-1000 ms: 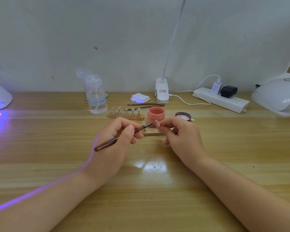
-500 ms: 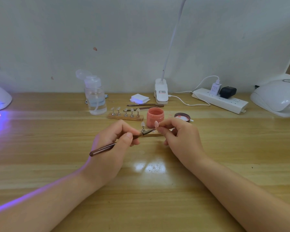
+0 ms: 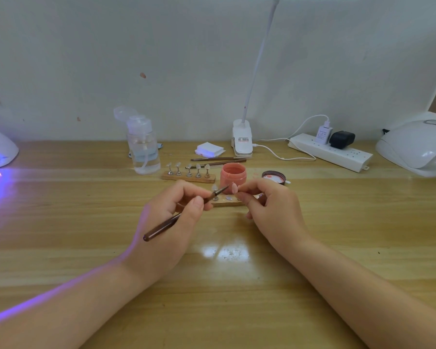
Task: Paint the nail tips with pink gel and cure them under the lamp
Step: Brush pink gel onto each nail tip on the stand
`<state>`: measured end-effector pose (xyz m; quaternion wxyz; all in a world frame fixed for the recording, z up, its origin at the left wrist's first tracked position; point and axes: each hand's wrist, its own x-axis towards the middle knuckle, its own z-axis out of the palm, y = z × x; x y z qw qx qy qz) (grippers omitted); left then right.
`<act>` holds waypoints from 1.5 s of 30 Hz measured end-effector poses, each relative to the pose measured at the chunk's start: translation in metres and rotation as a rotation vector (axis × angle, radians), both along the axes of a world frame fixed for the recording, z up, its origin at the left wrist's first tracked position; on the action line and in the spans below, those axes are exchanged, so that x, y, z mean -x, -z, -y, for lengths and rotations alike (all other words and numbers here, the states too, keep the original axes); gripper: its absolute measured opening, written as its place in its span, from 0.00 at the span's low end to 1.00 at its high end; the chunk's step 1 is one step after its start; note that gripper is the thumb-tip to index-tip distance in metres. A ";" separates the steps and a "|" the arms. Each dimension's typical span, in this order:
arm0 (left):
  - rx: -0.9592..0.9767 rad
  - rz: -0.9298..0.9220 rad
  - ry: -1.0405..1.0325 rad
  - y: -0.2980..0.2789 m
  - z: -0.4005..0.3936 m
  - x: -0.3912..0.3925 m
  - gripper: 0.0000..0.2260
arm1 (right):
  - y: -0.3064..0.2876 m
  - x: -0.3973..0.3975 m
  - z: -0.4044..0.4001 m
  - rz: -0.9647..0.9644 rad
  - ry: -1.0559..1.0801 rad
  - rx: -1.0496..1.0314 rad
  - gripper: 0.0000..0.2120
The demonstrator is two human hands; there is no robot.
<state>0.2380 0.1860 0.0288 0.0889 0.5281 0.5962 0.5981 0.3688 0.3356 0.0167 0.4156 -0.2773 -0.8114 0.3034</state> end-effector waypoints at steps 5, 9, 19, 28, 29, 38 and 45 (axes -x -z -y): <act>0.043 0.013 0.005 -0.001 0.002 -0.001 0.08 | -0.001 0.001 0.000 0.020 0.007 -0.006 0.02; 0.003 -0.014 -0.019 -0.002 0.002 -0.002 0.09 | -0.001 0.001 0.000 0.021 0.005 -0.001 0.04; -0.028 0.052 -0.021 -0.011 -0.001 0.001 0.07 | -0.001 0.002 0.000 0.021 0.008 0.040 0.03; 0.086 0.113 -0.216 -0.050 -0.042 0.029 0.06 | -0.002 0.002 0.000 0.030 -0.001 0.021 0.05; 0.116 0.085 -0.227 -0.056 -0.050 0.032 0.08 | -0.002 0.002 0.001 0.036 -0.001 0.016 0.05; 0.519 -0.162 -0.143 -0.108 -0.120 0.033 0.03 | -0.002 0.004 0.002 0.017 -0.005 0.031 0.07; 0.703 -0.228 -0.106 -0.091 -0.138 0.025 0.06 | 0.000 0.004 0.001 -0.017 -0.018 0.058 0.04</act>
